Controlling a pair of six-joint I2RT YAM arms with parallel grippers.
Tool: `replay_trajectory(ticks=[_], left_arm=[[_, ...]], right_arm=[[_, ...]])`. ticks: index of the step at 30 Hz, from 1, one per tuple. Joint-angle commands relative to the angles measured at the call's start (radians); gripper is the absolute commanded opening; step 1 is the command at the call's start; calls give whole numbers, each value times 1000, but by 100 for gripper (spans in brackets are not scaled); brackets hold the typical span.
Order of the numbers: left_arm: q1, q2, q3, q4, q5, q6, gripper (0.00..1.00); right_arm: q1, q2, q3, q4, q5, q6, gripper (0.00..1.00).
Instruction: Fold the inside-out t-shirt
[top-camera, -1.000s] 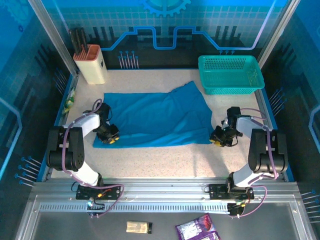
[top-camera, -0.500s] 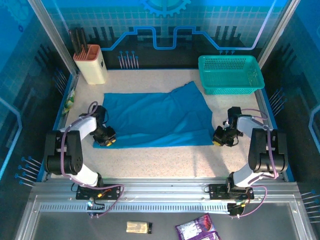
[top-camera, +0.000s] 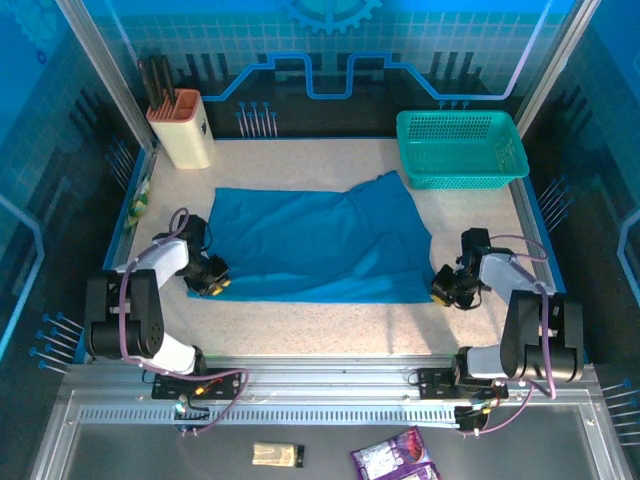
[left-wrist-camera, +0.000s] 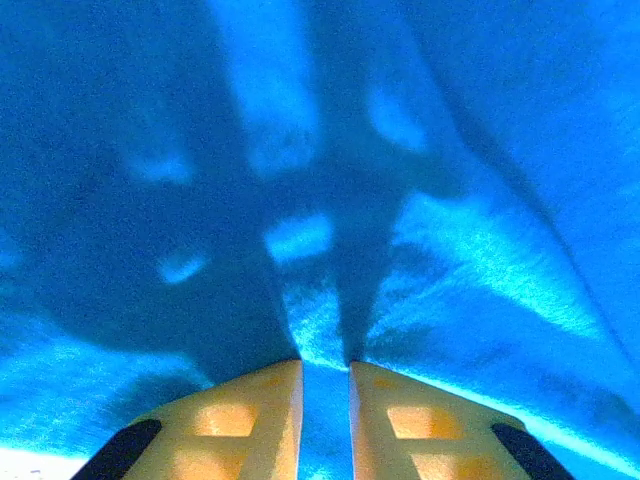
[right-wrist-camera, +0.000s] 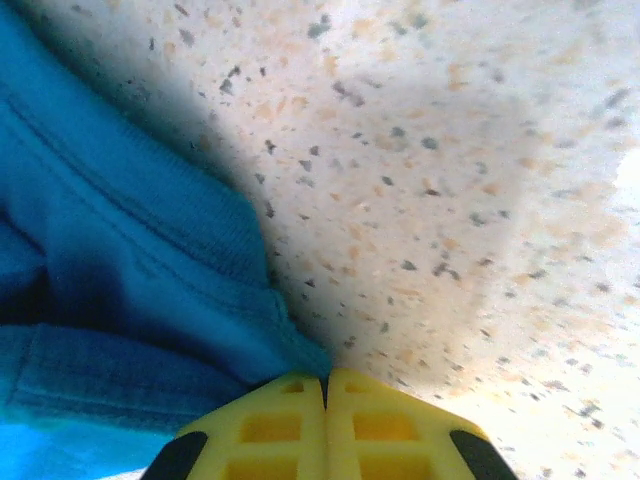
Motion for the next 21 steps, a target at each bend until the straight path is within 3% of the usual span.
replay_trajectory(ticks=[1,4,7,12,17,21], left_arm=[[9,-46,19,-18,78,-6,22],[-3,-59,57,-41,97,1,22],[-19,-55,91,-52,101,9,22],[-41,15,131,-39,96,21,22],[-34,91,127,-11,33,31,19],[24,108,66,45,92,-4,18]], right_arm=[[1,-53,48,-84,62,25,8],[67,-92,112,-113,90,16,22],[157,-90,179,-120,99,4,26],[266,20,230,-44,-10,-30,30],[254,132,189,67,-60,-23,34],[169,197,122,123,-82,-8,39]])
